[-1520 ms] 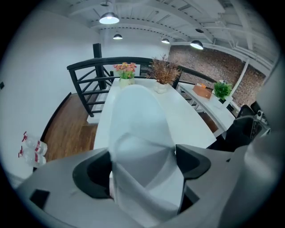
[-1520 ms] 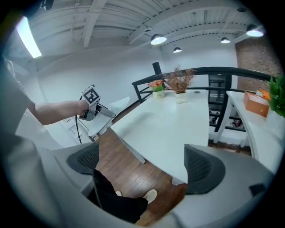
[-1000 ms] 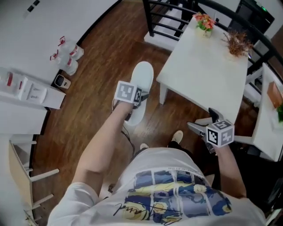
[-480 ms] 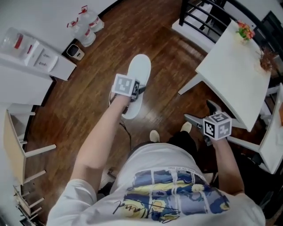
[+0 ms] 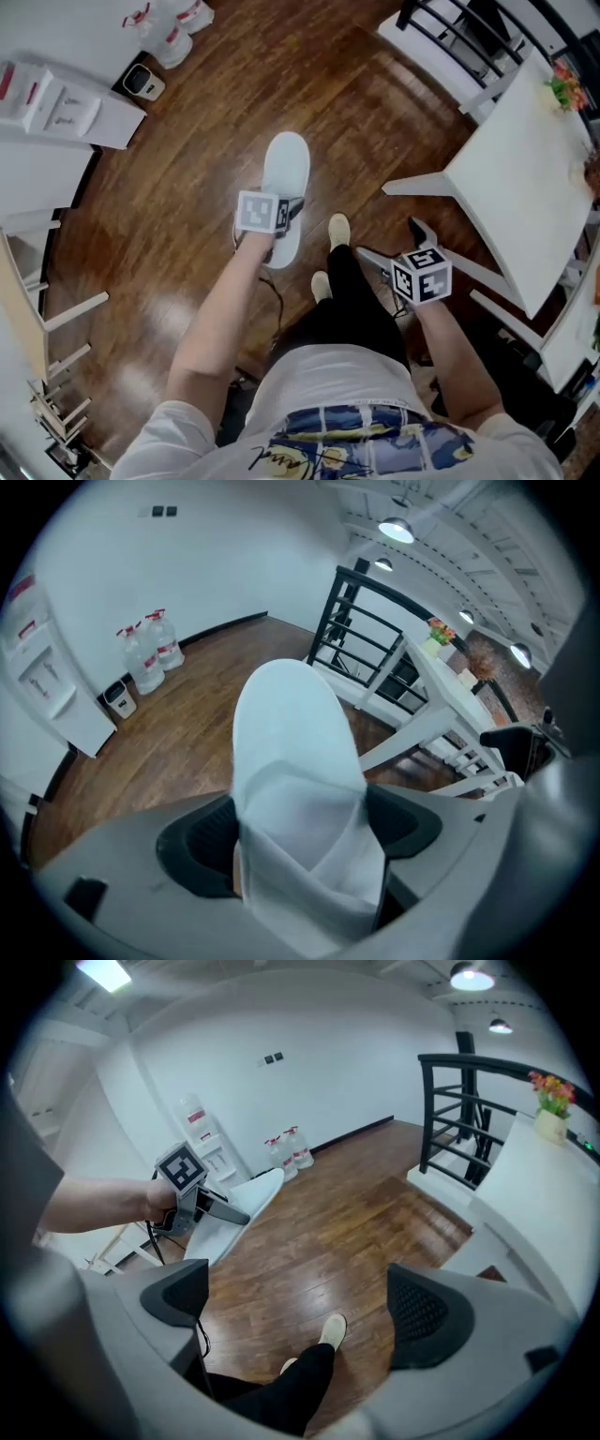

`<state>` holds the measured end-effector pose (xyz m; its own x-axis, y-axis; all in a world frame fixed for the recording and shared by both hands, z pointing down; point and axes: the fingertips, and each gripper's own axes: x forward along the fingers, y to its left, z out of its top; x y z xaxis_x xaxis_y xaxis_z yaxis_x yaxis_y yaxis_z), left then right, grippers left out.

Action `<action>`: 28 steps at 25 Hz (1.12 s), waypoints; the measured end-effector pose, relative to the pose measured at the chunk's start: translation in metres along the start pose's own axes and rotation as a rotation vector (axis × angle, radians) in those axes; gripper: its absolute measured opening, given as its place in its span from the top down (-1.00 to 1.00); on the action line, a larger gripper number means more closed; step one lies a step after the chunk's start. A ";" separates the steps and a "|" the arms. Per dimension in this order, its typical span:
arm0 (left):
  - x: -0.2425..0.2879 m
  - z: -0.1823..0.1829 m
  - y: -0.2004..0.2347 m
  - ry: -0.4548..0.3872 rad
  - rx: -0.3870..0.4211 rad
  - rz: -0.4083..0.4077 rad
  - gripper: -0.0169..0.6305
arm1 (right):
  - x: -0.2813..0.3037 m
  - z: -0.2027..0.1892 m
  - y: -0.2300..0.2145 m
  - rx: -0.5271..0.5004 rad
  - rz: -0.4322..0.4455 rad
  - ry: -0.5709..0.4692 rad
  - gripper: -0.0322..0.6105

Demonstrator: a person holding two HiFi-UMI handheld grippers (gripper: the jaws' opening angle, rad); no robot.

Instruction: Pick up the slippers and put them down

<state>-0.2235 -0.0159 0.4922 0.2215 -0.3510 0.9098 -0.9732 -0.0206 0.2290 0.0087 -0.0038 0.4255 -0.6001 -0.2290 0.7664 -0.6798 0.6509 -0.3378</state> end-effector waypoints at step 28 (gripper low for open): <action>0.712 -0.180 0.240 0.259 -0.223 0.044 -0.36 | 0.555 -0.134 -0.203 0.300 0.121 0.078 -0.90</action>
<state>-0.2878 -0.1020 1.2576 0.2157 -0.0968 0.9717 -0.9511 0.2043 0.2315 -0.1301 -0.1663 0.9929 -0.6580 -0.0989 0.7464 -0.7061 0.4253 -0.5661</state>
